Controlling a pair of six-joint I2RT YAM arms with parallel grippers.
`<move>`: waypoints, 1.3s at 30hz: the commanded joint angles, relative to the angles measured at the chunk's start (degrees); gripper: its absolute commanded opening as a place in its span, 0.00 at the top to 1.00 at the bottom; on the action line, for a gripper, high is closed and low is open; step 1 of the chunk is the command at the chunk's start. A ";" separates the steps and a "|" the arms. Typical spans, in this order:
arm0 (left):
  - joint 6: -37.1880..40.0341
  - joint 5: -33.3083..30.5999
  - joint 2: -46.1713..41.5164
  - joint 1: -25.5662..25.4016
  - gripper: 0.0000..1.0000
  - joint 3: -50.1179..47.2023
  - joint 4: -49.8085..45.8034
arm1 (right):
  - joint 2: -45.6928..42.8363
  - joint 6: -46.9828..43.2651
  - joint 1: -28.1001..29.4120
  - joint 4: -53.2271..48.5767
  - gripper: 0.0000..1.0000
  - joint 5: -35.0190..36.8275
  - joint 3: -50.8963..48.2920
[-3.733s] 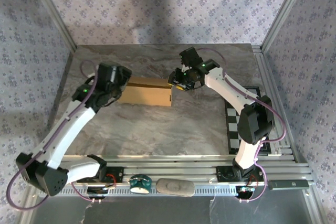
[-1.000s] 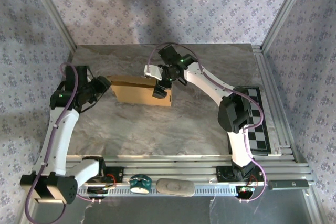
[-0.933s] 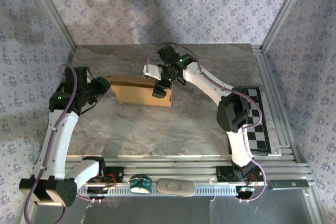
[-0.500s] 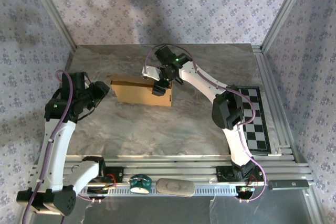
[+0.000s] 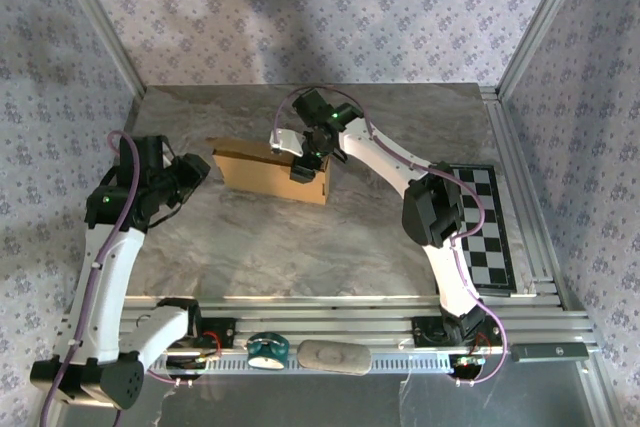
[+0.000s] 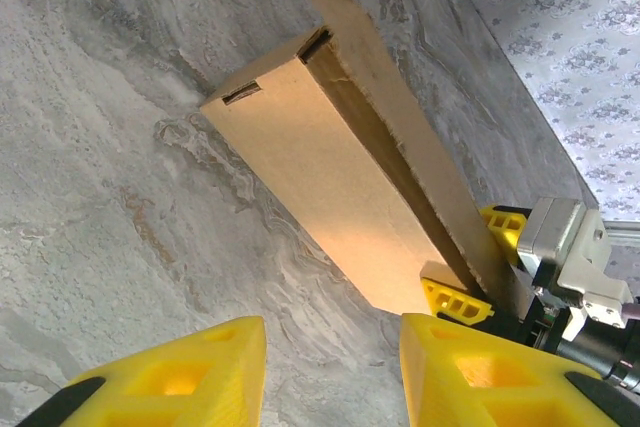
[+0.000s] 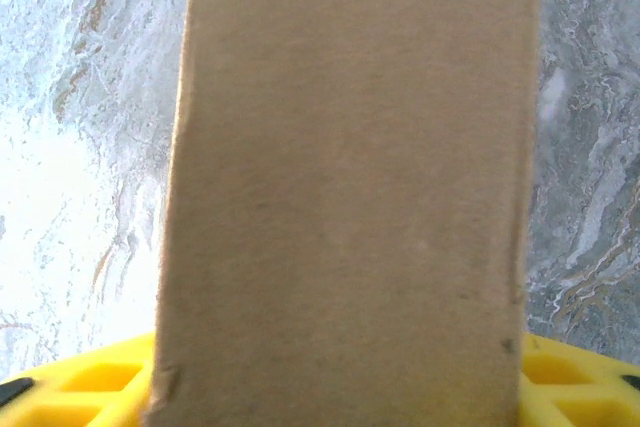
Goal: Fold the paper box
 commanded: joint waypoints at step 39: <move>-18.76 1.11 23.00 -11.41 0.51 17.02 0.69 | -29.27 2.60 -3.68 8.92 0.54 6.98 -29.40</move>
